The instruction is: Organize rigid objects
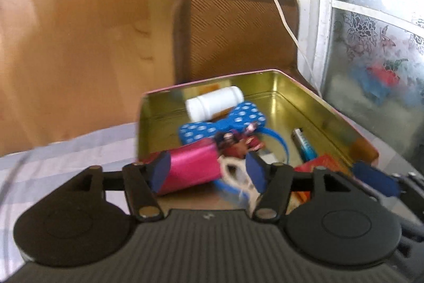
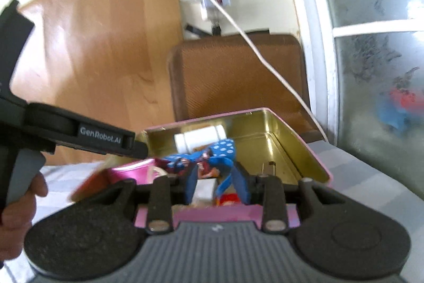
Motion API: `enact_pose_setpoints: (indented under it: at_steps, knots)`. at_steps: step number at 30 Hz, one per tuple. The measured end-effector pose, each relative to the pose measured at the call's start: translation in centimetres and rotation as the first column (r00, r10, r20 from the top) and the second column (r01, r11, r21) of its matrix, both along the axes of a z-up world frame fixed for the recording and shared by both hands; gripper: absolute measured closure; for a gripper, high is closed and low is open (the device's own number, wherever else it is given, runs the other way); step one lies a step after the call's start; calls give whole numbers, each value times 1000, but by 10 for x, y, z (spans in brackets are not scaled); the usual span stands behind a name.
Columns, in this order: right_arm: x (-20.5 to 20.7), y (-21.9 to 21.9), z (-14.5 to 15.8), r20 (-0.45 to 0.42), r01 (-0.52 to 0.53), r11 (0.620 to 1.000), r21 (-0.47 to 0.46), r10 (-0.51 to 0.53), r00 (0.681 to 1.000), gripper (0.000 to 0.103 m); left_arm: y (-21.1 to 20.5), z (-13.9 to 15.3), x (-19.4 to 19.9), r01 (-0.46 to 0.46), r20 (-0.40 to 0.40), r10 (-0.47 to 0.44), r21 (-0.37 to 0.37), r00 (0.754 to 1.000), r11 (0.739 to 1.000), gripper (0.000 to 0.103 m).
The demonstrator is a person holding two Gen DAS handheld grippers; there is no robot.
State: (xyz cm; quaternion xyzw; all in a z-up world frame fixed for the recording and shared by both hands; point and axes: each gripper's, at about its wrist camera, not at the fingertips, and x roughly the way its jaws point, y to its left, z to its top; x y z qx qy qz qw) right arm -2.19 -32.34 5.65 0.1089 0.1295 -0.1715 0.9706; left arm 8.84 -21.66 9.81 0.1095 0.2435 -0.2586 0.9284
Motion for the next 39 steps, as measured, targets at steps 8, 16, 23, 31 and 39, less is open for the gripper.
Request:
enact_pose_setpoints:
  at_steps: [8, 16, 23, 31, 39]
  knots:
    - [-63, 53, 2, 19, -1, 1000, -8, 2, 1000, 64, 57, 1, -59, -110, 80, 112, -25, 991, 994, 0]
    - [-95, 90, 1, -5, -47, 998, 44, 48, 999, 48, 86, -14, -97, -199, 115, 193, 47, 974, 979, 0]
    - [-111, 108, 4, -19, -51, 997, 59, 52, 998, 47, 109, -24, -111, -229, 62, 227, 23, 972, 973, 0]
    - [-117, 120, 8, -21, -56, 997, 59, 57, 998, 44, 110, -25, -125, -248, 111, 242, 51, 964, 967, 0]
    - [-122, 123, 7, -19, -62, 996, 56, 64, 998, 43, 110, -30, -125, -246, 64, 243, 53, 968, 968, 0]
